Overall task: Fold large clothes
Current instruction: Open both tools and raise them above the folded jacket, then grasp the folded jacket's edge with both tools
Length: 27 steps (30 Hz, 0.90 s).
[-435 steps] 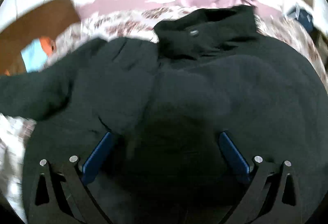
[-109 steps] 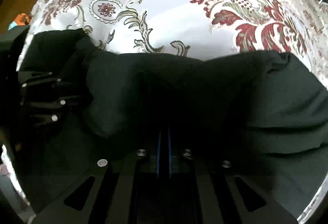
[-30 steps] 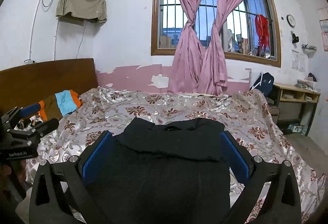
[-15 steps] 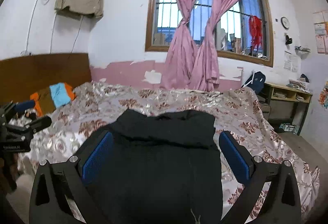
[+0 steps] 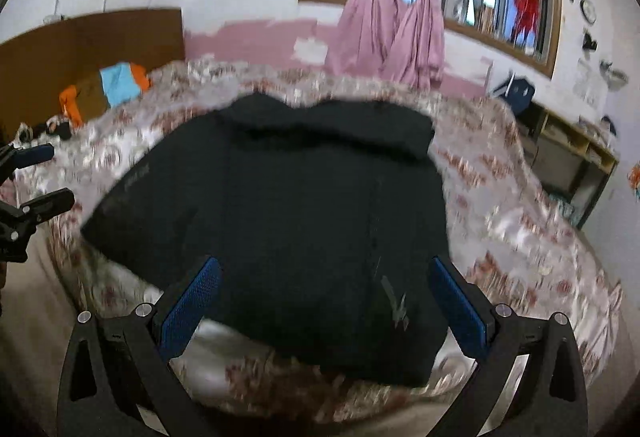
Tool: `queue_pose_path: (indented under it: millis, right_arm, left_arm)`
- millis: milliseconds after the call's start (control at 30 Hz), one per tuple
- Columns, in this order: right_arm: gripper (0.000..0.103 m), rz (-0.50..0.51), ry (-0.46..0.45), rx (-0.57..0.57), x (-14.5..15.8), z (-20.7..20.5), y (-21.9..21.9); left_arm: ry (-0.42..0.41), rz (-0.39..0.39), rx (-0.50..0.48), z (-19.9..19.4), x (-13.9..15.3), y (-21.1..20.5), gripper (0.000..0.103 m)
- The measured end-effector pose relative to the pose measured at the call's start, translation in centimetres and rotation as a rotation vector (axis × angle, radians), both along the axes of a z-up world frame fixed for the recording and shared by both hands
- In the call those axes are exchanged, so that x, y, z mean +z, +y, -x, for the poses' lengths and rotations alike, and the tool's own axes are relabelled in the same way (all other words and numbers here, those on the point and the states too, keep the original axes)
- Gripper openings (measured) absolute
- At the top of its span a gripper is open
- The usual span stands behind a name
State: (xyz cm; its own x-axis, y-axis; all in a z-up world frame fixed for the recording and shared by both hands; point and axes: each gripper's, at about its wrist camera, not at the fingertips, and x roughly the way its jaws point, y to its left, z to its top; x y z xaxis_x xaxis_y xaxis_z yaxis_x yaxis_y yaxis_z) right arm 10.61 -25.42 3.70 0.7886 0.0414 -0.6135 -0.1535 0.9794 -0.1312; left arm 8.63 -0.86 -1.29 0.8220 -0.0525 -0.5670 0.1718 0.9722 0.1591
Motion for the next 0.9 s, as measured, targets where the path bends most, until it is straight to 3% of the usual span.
queue_pose_path:
  millis: [200, 433, 633, 800, 900]
  right_arm:
    - [0.101, 0.025, 0.189, -0.033, -4.0, -0.9, -0.8]
    - [0.101, 0.188, 0.384, -0.018, -7.7, -3.1, 0.9]
    - [0.101, 0.343, 0.403, -0.052, -9.1, -4.1, 2.6]
    - [0.101, 0.485, 0.448, -0.067, -11.1, -5.0, 4.2]
    - [0.101, 0.544, 0.421, -0.084, -11.1, -5.2, 5.3]
  left_arm:
    - [0.117, -0.061, 0.016, -1.0, -3.5, -0.1, 0.103]
    - [0.265, -0.083, 0.07, -2.6, -7.1, -0.1, 0.103]
    - [0.254, -0.066, 0.084, -3.0, -7.7, 0.1, 0.103]
    - [0.263, -0.108, 0.093, -3.5, -8.2, -0.1, 0.103]
    - [0.244, -0.131, 0.08, -3.3, -8.3, -0.5, 0.103]
